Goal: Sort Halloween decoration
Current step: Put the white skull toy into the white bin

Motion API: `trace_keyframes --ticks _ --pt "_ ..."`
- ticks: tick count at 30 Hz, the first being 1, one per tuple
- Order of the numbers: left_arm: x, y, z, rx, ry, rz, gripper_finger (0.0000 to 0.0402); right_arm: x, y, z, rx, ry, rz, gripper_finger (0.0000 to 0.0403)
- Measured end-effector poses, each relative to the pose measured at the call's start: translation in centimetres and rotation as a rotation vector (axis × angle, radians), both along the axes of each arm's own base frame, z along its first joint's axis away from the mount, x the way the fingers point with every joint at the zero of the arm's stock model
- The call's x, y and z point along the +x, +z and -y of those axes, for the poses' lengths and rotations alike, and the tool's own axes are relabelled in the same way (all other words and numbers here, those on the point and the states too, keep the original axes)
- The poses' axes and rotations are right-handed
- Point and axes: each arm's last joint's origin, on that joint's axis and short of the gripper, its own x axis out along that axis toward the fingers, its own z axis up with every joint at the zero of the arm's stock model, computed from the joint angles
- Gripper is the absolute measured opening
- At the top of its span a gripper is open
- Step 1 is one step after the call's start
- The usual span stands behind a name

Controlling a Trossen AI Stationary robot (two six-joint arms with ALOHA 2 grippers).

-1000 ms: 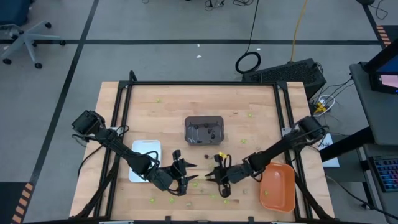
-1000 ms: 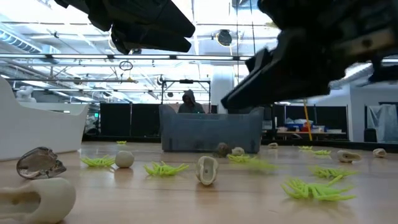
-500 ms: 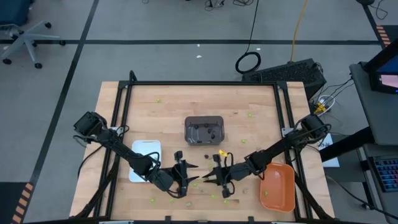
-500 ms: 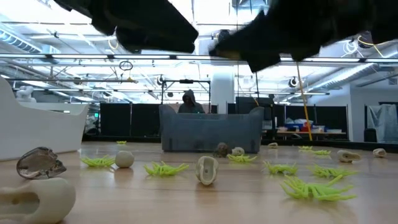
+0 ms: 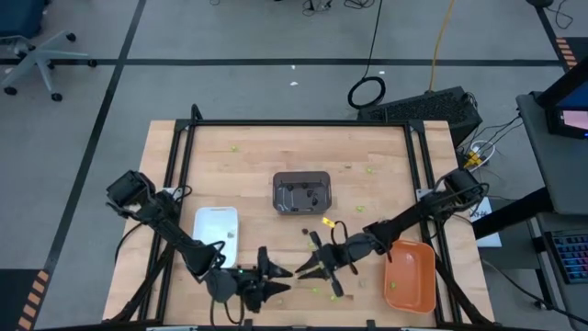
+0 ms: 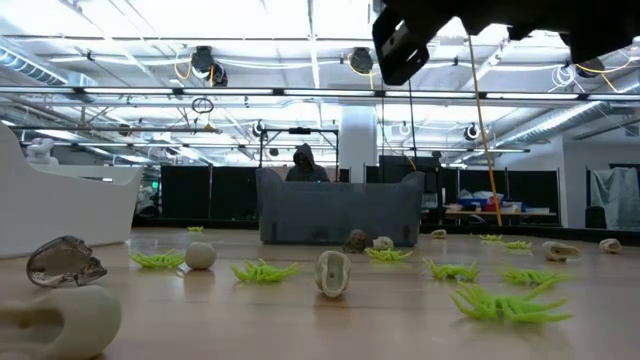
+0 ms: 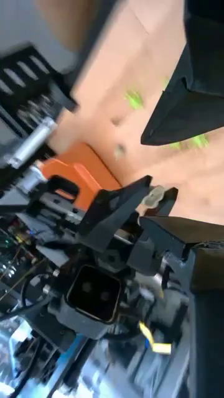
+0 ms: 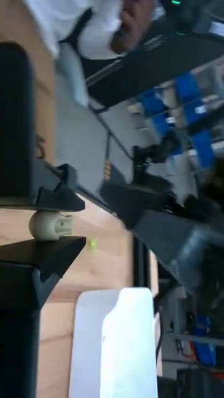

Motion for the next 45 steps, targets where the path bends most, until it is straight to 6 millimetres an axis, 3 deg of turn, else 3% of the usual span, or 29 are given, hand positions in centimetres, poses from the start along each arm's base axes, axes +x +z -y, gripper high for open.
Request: trace_keyframes --ticks 8,18,45 --pt "1.2 0.5 -0.5 0.153 0.079 -0.048 0.0191 0.4 0.6 0.8 0.099 -0.027 0.023 0.0031" --pt "2.3 0.6 -1.9 0.162 0.13 -0.049 0.0191 0.7 0.8 1.4 0.125 -0.046 0.041 0.0031" --pt "2.3 1.1 -1.7 0.326 0.09 -0.012 0.0191 0.8 1.1 1.6 0.141 -0.06 0.063 0.0032"
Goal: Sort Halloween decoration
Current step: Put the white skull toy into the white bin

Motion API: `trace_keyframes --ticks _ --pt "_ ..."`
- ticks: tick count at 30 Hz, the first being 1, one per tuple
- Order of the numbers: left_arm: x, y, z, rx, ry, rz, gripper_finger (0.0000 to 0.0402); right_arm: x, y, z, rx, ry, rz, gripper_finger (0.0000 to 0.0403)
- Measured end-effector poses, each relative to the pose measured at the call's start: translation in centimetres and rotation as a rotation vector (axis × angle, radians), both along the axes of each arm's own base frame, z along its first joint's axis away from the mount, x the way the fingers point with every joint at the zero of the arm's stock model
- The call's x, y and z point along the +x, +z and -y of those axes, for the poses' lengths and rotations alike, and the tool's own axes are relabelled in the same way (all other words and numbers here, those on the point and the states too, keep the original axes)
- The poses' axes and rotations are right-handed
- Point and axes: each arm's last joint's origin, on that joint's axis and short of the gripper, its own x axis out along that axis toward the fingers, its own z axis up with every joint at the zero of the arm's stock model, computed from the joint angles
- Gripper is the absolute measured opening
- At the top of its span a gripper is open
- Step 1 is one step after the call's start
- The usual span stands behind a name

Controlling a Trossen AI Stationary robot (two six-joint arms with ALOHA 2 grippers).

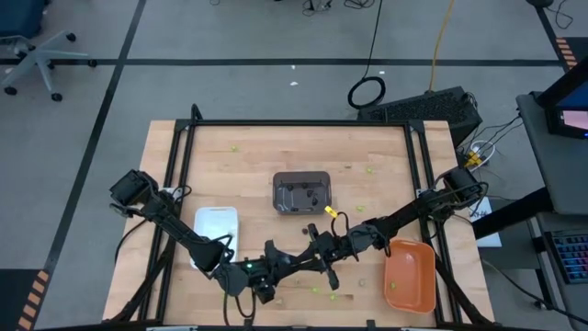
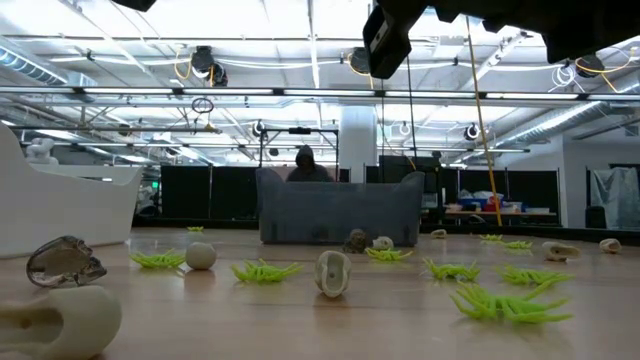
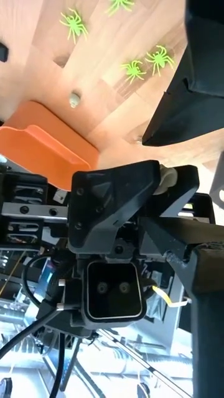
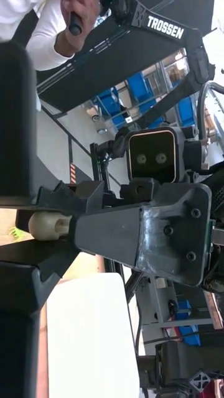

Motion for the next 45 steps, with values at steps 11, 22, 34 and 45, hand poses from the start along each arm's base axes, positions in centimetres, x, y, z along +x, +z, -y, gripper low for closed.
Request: trace_keyframes --ticks 11,22,34,45 --pt "0.49 0.04 -0.7 -0.003 0.012 0.0 0.0109 0.01 0.03 0.03 0.001 -0.002 0.003 0.0032" --pt "0.5 0.01 -0.72 0.022 0.005 -0.007 0.0089 0.02 0.04 0.07 0.027 -0.016 -0.006 0.0034" --pt "0.54 -0.07 -0.75 0.014 -0.011 -0.014 0.0057 0.08 -0.06 0.22 0.043 -0.07 -0.022 0.0193" --pt "0.41 -0.35 -0.78 -0.051 0.023 -0.026 0.0005 -0.19 -0.53 0.32 -0.075 -0.069 -0.12 0.0255"
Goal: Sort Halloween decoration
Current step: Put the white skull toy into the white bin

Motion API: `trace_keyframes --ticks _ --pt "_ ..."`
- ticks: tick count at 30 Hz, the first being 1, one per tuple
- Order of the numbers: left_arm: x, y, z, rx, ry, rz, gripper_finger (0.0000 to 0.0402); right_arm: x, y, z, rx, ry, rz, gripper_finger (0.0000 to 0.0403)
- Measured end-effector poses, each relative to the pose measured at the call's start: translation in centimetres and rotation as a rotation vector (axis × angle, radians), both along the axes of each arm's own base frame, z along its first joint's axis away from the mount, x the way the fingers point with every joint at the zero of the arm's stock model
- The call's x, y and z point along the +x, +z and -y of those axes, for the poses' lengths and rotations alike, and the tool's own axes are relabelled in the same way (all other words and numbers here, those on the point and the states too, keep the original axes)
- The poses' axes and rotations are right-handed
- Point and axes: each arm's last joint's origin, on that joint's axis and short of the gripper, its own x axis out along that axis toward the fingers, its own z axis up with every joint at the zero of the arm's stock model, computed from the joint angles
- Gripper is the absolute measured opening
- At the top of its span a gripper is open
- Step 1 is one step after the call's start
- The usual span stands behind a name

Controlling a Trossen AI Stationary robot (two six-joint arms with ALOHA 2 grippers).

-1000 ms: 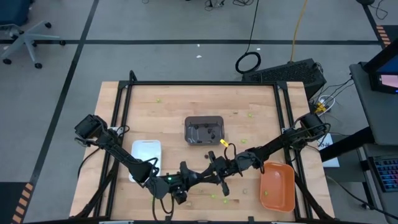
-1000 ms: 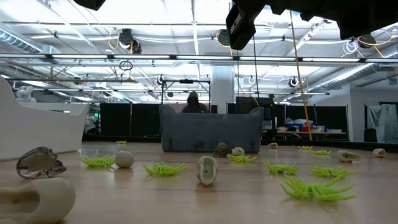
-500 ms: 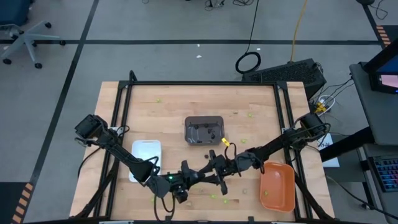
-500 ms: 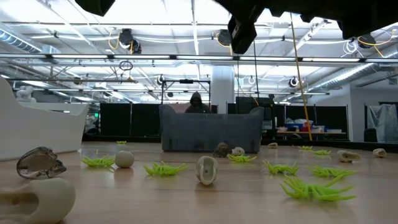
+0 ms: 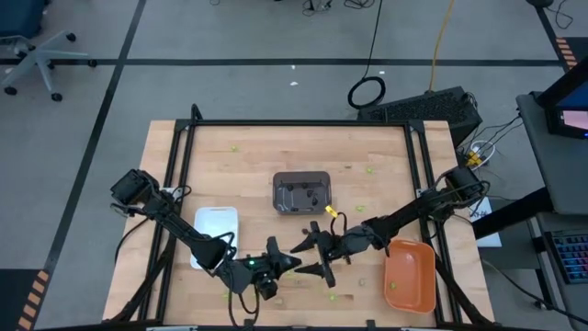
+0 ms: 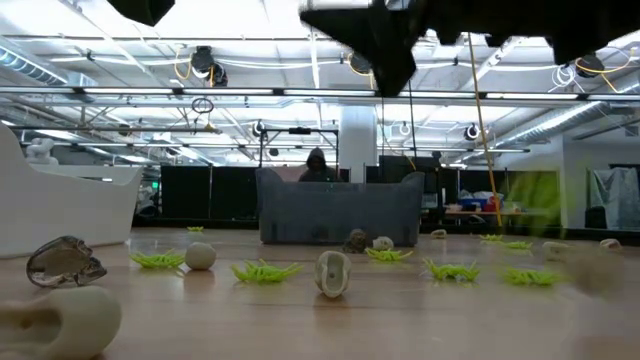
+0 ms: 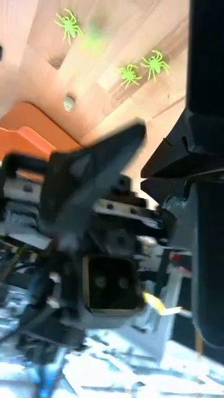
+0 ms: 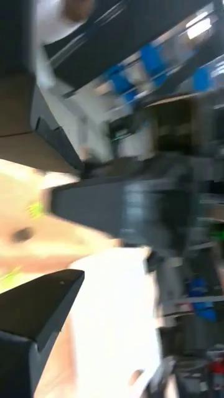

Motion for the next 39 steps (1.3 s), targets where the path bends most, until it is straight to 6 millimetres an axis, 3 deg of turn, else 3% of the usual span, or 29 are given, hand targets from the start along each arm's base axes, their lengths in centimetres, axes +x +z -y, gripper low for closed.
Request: trace_keyframes --ticks 7,13,18,31,39 --pt "-0.4 -0.5 0.1 -0.142 0.072 -0.01 0.0005 -3.8 2.4 0.2 -0.159 0.039 -0.269 0.0245" --pt "-0.6 -0.6 0.3 -0.206 0.113 0.001 0.0005 -8.2 5.5 0.1 -0.248 -0.003 -0.328 0.0238" --pt "-0.6 -0.6 0.3 -0.269 0.134 0.013 0.0005 -10.7 6.5 -0.2 -0.252 -0.001 -0.374 0.0238" --pt "-0.7 -0.8 0.3 -0.386 0.16 0.015 0.0005 -12.4 5.4 -3.2 -0.19 0.072 -0.505 0.0238" --pt "-0.6 -0.7 0.2 -0.448 0.175 0.026 0.0006 -10.5 5.9 -5.7 -0.23 0.015 -0.813 0.0238"
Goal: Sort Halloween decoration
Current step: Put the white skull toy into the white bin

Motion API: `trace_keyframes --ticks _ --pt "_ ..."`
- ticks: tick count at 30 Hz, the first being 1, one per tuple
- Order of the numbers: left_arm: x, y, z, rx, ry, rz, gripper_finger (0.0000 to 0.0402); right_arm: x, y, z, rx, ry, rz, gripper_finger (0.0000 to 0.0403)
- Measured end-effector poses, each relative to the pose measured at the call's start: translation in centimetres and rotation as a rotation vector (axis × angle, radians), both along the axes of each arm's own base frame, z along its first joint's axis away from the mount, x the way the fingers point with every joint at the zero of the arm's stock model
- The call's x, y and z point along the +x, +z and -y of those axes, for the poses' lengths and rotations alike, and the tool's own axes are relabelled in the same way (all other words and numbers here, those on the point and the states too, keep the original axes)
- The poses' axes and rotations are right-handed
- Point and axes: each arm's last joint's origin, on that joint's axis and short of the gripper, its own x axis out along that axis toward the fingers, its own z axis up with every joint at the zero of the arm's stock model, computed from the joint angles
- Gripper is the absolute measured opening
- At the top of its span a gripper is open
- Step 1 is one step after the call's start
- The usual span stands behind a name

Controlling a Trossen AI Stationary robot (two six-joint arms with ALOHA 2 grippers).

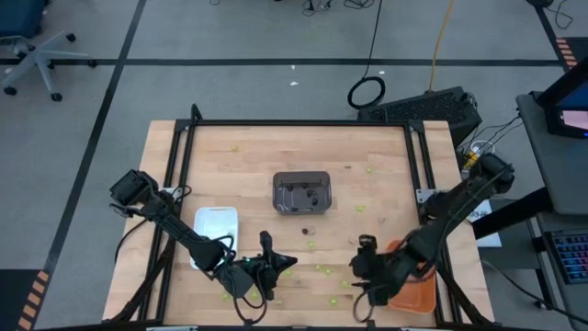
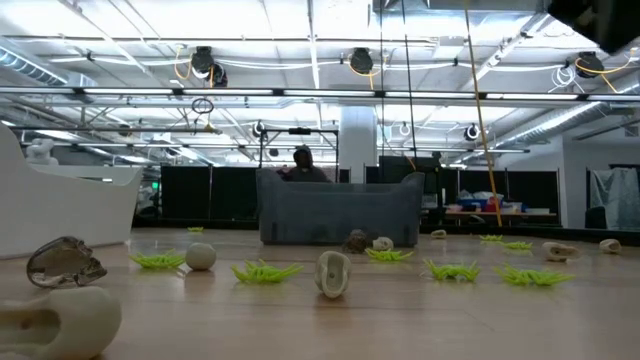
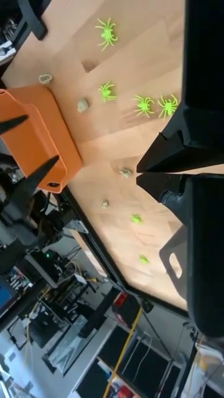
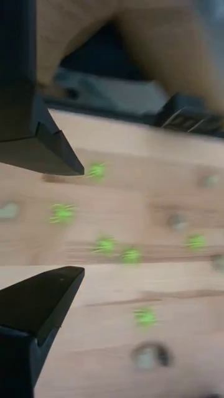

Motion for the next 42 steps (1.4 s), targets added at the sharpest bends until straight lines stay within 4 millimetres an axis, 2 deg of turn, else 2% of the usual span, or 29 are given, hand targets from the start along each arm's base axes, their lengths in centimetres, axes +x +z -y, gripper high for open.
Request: trace_keyframes --ticks 9,15,21,27,35,42 --pt "0.0 0.0 0.0 -0.041 0.011 0.012 0.0006 3.6 -2.0 -4.4 -0.111 -0.031 -0.441 0.0238" --pt "0.0 0.0 0.0 -0.084 0.024 0.02 0.0006 4.4 -4.1 -6.9 -0.179 0.012 -0.668 0.0238" --pt "0.0 0.1 0.0 -0.119 0.033 0.028 0.0006 4.1 -5.1 -9.0 -0.225 0.023 -0.712 0.0238" --pt "0.1 0.2 0.0 -0.13 0.034 0.038 0.0006 3.6 -7.2 -10.3 -0.237 0.037 -0.798 0.0238" --pt "0.1 0.4 0.1 -0.165 0.038 0.061 0.0006 3.2 -9.1 -10.8 -0.267 0.05 -0.878 0.0238" --pt "0.2 0.5 0.1 -0.174 0.038 0.071 0.0006 3.1 -9.3 -10.7 -0.289 0.047 -0.891 0.0235"
